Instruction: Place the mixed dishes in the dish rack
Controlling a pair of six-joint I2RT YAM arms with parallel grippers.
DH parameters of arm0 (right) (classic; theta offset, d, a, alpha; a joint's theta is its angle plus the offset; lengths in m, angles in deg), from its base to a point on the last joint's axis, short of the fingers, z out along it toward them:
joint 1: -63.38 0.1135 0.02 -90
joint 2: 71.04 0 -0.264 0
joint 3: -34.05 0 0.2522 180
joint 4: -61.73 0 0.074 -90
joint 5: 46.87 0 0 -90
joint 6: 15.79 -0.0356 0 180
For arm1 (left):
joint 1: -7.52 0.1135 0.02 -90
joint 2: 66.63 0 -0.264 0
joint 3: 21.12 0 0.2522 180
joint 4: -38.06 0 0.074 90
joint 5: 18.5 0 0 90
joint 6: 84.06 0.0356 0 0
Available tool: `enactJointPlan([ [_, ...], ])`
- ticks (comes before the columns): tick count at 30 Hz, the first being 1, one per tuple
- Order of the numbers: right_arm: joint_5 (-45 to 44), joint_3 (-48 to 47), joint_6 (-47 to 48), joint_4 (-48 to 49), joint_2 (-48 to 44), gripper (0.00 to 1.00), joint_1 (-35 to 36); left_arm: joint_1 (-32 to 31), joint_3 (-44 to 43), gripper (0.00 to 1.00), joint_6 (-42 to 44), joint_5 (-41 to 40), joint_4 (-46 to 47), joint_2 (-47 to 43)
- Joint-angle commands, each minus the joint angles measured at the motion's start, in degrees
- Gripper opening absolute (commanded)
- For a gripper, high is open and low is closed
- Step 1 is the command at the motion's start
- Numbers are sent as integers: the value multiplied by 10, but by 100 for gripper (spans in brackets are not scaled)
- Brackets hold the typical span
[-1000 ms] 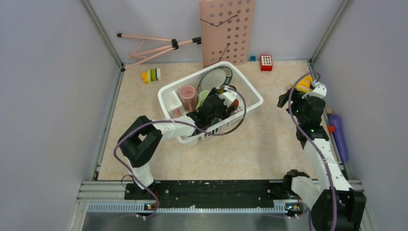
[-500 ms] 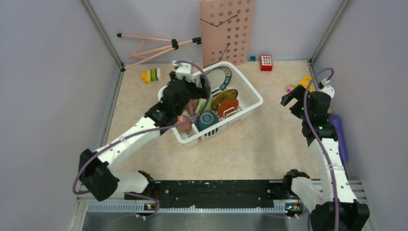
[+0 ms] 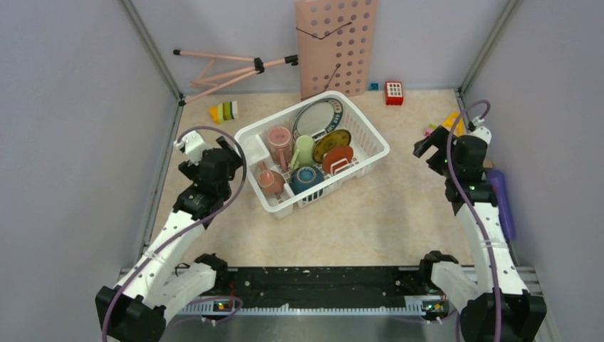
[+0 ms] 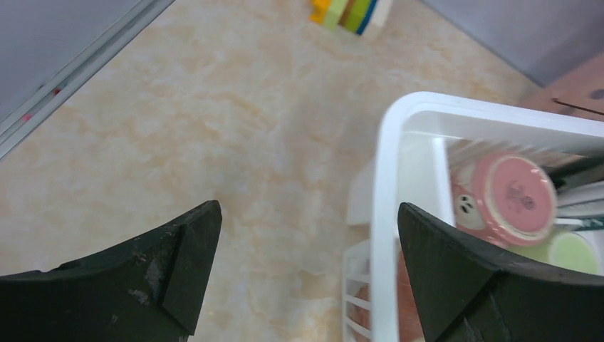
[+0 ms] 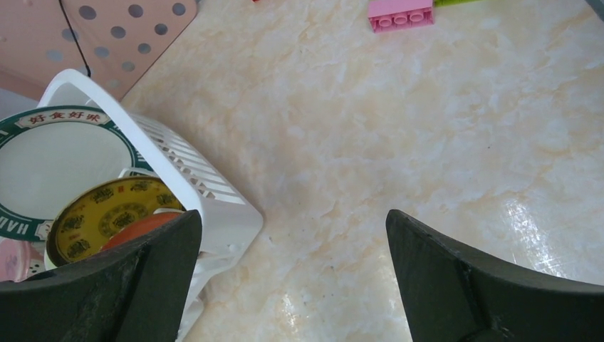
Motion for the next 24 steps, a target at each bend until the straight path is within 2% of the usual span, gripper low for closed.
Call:
enactJointPlan([
  [1,10,16,13,37,10,99,0,32,21,98,-86,-49,-59,-5],
  [8,4,38,24,54,11,99,0,53,54,98,-90,-25,-37,-31],
  [24,5,35,34,54,6,99,0,59,45,98,-95,-17,-40,-21],
])
